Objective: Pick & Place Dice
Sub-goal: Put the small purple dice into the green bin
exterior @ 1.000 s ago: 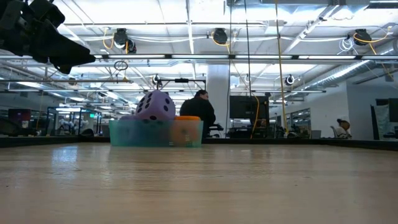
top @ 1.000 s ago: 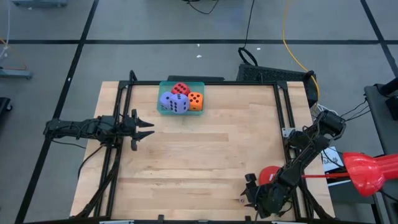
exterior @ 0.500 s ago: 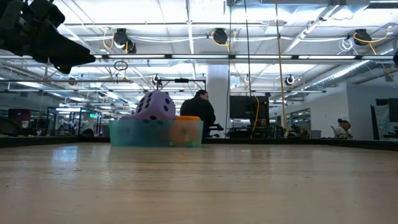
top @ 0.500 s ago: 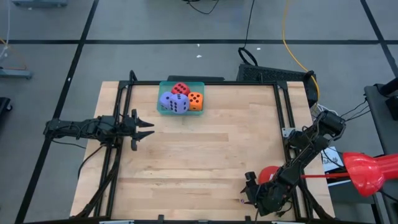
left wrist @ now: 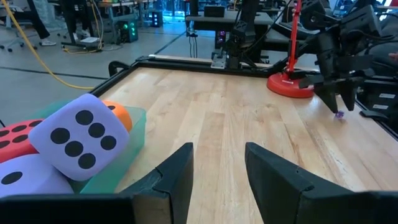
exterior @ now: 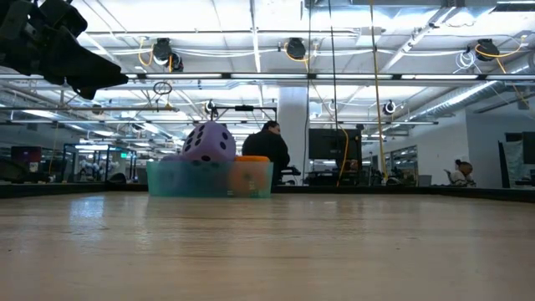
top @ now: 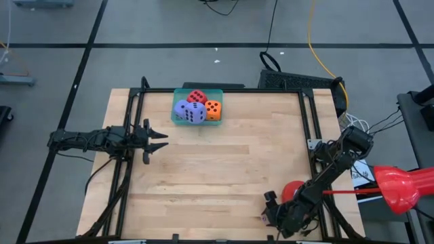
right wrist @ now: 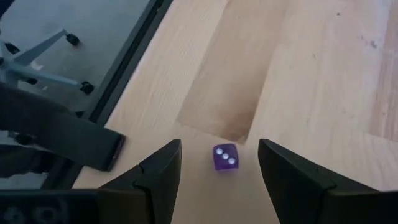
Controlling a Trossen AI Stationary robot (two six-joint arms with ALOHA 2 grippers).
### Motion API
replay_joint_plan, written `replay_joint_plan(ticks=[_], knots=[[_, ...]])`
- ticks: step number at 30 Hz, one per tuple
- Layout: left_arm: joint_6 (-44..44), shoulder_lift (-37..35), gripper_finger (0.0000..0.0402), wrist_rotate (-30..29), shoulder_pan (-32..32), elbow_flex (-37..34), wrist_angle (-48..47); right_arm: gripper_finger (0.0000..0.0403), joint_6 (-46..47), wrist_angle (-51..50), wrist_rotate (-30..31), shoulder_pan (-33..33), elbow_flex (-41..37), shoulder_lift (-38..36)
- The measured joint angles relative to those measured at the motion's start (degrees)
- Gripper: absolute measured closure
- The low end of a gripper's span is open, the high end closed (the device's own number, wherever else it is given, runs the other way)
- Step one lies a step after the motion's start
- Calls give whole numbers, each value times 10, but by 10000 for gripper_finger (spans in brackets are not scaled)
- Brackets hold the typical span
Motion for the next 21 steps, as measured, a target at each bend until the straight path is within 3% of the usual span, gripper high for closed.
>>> replay_joint_plan(ticks=[14,21], knots=[[0,0,249,0,0,0,0,204,-4,5,-1,-8,0,21],[0,0,249,0,0,0,0,238,-4,0,1,-10,1,21]])
